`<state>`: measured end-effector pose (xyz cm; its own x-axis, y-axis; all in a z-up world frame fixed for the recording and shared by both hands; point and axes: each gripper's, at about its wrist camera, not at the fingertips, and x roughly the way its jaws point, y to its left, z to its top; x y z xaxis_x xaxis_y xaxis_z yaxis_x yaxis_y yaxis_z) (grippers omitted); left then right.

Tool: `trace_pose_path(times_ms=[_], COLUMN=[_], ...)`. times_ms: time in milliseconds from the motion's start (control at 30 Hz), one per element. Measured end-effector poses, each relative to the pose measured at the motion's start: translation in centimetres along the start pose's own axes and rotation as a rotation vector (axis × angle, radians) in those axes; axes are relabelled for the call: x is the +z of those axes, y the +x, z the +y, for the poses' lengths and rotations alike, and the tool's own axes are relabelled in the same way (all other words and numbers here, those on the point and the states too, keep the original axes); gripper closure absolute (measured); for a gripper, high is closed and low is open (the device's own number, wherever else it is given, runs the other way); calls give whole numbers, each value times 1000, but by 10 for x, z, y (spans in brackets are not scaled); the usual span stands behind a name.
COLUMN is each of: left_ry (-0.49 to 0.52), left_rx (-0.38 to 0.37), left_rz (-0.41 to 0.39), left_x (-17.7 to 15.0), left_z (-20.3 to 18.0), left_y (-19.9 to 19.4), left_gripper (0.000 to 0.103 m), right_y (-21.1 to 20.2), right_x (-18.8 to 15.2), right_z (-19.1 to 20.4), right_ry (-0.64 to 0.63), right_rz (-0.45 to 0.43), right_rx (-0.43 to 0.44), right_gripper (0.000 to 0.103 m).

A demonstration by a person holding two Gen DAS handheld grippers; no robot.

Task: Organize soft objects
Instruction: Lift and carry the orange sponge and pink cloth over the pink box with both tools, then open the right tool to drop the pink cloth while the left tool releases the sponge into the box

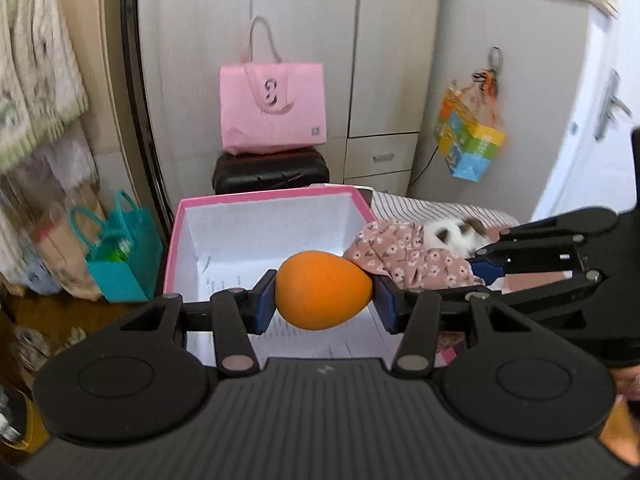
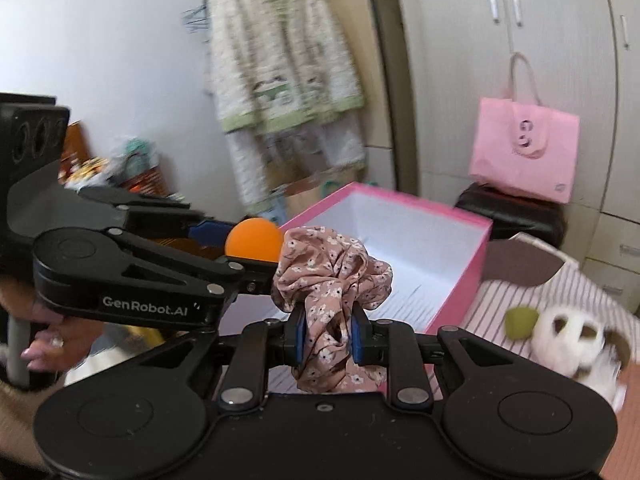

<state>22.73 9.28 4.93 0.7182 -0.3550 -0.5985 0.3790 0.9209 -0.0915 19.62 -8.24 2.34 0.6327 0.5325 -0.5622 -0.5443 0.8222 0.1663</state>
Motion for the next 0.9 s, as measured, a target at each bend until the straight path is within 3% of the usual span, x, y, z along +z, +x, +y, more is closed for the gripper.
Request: trace_pose_path(times_ms=[167,400,733,833,900], left_ry=[-149,-289,-259,-226,-204], left_rx=[-29,-2,59,96,96], left_rz=[117,222,252,235,203], left_x=[24,23,16,19,20], left_z=[35,61,64,63,62], left_y=[63,121,149,147,139], left_gripper=[54,54,51,38,37], right_y=[52,113,143,145,140], right_x=[27,37,38,38,38], right_z=[-29,-44,-45,-41,-39], right_ry=[-11,-129,-269,-323,-333], right_rz=[93,200,246,238,213], right_rx=[-5,-52,-95,-137,-164], right_gripper=[76,76,74,64,54])
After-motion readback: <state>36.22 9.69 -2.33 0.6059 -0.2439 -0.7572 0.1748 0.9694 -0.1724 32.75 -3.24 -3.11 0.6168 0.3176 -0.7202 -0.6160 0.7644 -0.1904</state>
